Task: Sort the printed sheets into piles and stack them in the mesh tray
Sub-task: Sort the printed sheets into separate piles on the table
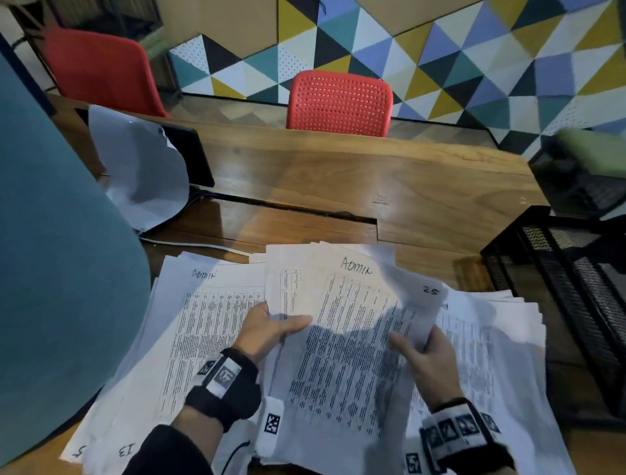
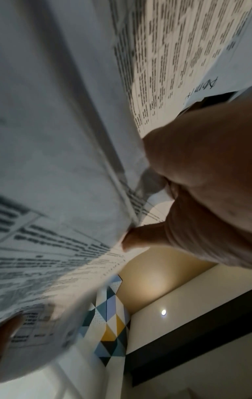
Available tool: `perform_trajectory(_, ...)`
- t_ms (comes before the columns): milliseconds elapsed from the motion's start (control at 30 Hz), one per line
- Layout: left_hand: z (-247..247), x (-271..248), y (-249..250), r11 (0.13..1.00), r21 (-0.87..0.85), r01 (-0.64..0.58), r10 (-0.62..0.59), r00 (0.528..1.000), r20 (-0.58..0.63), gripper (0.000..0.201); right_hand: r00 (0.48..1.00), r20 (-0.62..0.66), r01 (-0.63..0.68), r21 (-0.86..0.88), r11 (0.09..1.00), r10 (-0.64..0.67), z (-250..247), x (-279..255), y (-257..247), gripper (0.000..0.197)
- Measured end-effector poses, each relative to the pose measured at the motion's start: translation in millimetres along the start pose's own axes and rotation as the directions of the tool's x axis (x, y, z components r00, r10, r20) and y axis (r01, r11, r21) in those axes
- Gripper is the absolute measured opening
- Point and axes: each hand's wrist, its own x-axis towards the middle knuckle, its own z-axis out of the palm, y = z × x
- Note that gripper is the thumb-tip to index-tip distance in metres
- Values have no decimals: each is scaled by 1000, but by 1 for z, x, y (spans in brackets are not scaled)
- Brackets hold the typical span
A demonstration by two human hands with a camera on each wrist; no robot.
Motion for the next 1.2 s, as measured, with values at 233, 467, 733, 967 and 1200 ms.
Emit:
perform_trajectory(233, -2, -3, -5, 999, -12, 33, -34, 992, -119, 39, 996, -7, -82, 192, 978, 85, 0, -6, 8, 20)
perform_trajectory(467, 9, 4, -12, 993, 82, 82, -57, 959, -278, 64, 926, 55, -359, 437, 825, 374, -19, 0, 21, 21)
perform_trajectory(733, 15, -8, 2, 997, -28, 75, -80, 975, -206, 71, 922, 97, -373, 470, 800, 374, -22, 2, 30, 14)
perform_trajectory(967, 25, -23, 20, 1000, 5, -7, 7, 986, -166, 8, 963, 116, -269, 350, 897, 243, -16, 3, 34, 88)
perform_trajectory(1200, 24, -17, 9, 996, 42, -76, 74, 996, 45, 72, 943, 203, -324, 383, 865, 263, -18, 2, 30, 70)
